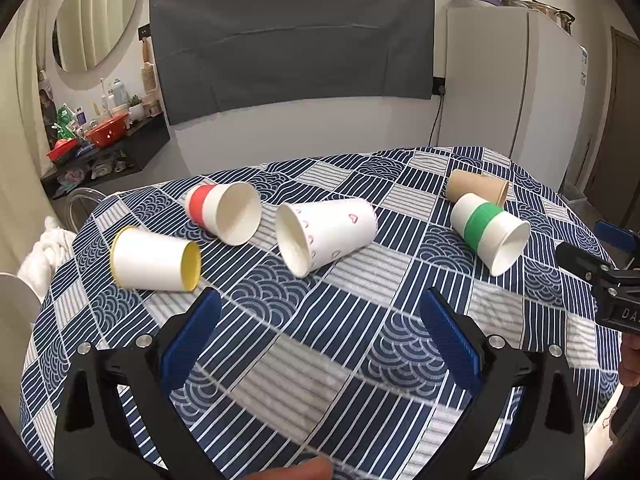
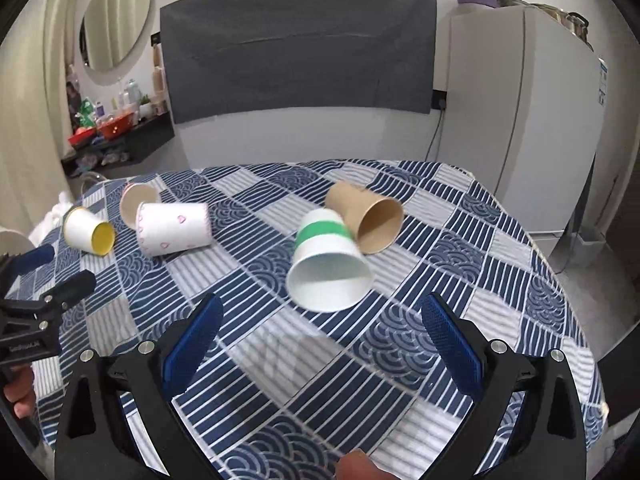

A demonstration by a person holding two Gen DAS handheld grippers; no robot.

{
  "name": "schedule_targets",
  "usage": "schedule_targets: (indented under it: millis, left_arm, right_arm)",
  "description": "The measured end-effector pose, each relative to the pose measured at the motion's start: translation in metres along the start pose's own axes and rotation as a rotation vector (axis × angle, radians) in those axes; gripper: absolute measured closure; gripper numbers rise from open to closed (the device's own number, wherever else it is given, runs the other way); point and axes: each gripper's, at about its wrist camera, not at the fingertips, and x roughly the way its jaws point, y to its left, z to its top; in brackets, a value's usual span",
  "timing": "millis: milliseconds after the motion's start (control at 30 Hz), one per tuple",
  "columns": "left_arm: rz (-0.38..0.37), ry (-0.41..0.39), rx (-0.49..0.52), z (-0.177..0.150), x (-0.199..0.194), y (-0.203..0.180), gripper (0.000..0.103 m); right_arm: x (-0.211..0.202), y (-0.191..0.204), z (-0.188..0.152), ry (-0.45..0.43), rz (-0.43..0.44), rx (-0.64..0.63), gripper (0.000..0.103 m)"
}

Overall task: Flip cup upside down
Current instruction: 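Move the right tool to the green-banded white cup and close on it, then lift the green-banded cup with the right tool toward the left tool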

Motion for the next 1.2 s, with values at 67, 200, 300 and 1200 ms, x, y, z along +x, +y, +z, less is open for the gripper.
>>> schedule_targets:
  millis: [67,200,300,1200]
  left_arm:
    - [-0.004,0.013,0.006,0.008,0.01,-0.006,0.006]
    - [-0.026,0.04,0.012,0.022,0.028,-0.015,0.006]
    - [-0.031,0.062,0.02,0.029,0.043,-0.018,0.006]
    - [-0.018,0.068,0.034,0.024,0.054,-0.005,0.006]
  right_arm:
    - [0.006,-0.006,0.009,0.009,-0.008,-0.001,0.008]
    - [0.025,-0.014,0.023,0.045,-0.002,0.007,0.008]
    - [0.046,-0.017,0.032,0.101,0.031,0.009,0.008]
    - [0.098,-0.007,0.044,0.385,0.342,0.025,0.042]
